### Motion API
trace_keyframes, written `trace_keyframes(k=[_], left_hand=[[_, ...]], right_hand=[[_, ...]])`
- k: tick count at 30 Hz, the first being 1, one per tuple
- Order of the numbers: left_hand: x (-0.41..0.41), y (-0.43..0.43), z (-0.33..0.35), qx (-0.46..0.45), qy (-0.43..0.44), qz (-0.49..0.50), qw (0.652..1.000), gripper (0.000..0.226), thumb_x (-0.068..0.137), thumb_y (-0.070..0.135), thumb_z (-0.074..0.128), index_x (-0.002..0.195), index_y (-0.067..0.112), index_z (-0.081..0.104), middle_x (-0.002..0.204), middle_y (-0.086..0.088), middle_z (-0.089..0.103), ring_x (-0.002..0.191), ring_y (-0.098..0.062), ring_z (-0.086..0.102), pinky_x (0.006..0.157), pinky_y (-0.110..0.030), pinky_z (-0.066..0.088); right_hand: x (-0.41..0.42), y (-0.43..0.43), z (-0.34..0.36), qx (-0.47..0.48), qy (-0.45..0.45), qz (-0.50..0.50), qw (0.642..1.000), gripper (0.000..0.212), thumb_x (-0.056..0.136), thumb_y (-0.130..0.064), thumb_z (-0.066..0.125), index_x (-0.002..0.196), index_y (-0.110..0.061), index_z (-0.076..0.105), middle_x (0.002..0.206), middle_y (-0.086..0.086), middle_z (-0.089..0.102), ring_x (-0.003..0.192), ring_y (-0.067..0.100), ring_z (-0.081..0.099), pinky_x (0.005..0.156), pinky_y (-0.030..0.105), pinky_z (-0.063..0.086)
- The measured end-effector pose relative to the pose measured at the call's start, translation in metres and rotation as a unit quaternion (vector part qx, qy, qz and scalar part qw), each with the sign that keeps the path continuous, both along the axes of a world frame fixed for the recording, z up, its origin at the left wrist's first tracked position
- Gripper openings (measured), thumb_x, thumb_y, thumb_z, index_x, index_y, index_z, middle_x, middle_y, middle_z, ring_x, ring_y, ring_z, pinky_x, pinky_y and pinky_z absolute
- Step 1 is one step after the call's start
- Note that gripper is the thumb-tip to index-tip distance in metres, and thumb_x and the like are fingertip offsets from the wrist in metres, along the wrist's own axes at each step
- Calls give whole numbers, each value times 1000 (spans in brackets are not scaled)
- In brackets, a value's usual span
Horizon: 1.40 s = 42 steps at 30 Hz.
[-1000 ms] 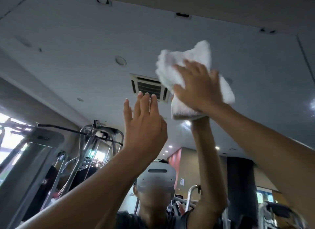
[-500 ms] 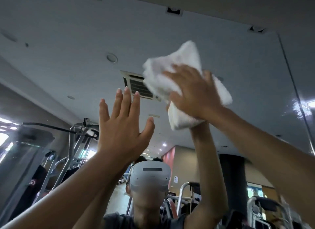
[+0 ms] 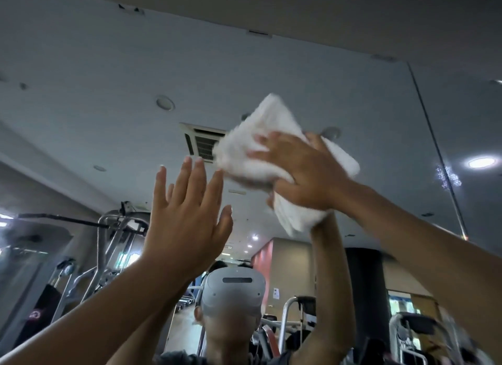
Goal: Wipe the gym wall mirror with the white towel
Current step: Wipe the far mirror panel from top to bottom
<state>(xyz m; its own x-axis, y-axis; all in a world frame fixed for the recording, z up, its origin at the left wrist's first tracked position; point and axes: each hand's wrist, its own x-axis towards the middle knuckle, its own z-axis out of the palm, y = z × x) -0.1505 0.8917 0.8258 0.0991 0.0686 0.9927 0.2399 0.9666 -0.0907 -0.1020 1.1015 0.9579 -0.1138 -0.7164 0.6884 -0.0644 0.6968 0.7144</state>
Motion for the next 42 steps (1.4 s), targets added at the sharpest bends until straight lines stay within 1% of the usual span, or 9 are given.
trace_keyframes(k=[3, 8, 15, 18, 22, 29, 32, 36, 42], left_hand=[[0, 5, 10, -62, 16, 32, 997, 63, 97, 41, 29, 146, 4, 46, 150, -26, 44, 145, -41, 35, 117, -61, 14], [18, 37, 35, 1, -40, -58, 998, 83, 88, 53, 2, 158, 13, 23, 165, -12, 20, 155, -26, 7, 123, -47, -9], [2, 57, 24, -2, -56, -94, 994, 83, 89, 58, 4, 160, 14, 4, 168, -9, -4, 153, -19, -13, 123, -47, -11], [-1, 55, 22, -3, -52, -91, 995, 81, 91, 57, 4, 160, 16, 1, 167, -8, -8, 152, -19, -17, 123, -48, -11], [-1, 55, 22, 3, -50, -79, 996, 79, 91, 58, 3, 158, 18, -4, 167, -8, -7, 153, -19, -15, 124, -50, -6], [11, 62, 26, 12, -49, -55, 997, 78, 89, 56, 19, 154, 14, 31, 158, -18, 30, 150, -31, 19, 121, -55, 10], [16, 79, 37, 7, -20, -59, 998, 70, 87, 53, 26, 139, 11, 48, 141, -18, 48, 137, -34, 38, 117, -56, 19], [27, 124, 51, -10, -4, -99, 995, 74, 85, 55, 25, 145, 15, 43, 151, -14, 43, 145, -31, 31, 121, -51, 9], [16, 164, 43, -39, 4, -83, 996, 75, 91, 53, 31, 151, 8, 38, 159, -18, 34, 151, -31, 24, 122, -57, 14]], right_hand=[[13, 38, 22, 14, 19, -21, 999, 69, 80, -47, 35, 149, -39, 41, 159, -8, 36, 146, 17, 32, 109, 51, 23], [2, 22, 45, -396, 135, -10, 908, 56, 93, -43, 37, 149, -33, 39, 160, -5, 32, 143, 21, 30, 109, 52, 23], [10, 53, 16, 3, 9, -23, 1000, 67, 83, -47, 35, 149, -44, 37, 160, -13, 32, 147, 14, 29, 108, 50, 21], [15, 89, 44, -123, 56, -20, 991, 66, 83, -48, 30, 148, -45, 36, 159, -7, 35, 145, 19, 32, 110, 57, 29], [4, 64, 43, -406, 170, -12, 898, 62, 88, -44, 31, 146, -28, 43, 155, 0, 41, 139, 26, 37, 105, 54, 28], [20, 107, 4, 17, 24, -19, 999, 66, 82, -42, 41, 148, -41, 40, 159, -11, 34, 145, 15, 32, 103, 47, 25], [23, 149, 39, -113, 55, 4, 992, 63, 84, -45, 36, 147, -43, 37, 158, -6, 38, 144, 20, 35, 108, 56, 32], [15, 131, 52, -421, 147, 9, 895, 68, 80, -48, 27, 145, -36, 44, 157, -8, 38, 141, 19, 34, 110, 50, 22], [31, 158, -3, -92, 23, -13, 995, 68, 83, -46, 35, 151, -40, 37, 161, -12, 31, 147, 15, 28, 107, 48, 22]])
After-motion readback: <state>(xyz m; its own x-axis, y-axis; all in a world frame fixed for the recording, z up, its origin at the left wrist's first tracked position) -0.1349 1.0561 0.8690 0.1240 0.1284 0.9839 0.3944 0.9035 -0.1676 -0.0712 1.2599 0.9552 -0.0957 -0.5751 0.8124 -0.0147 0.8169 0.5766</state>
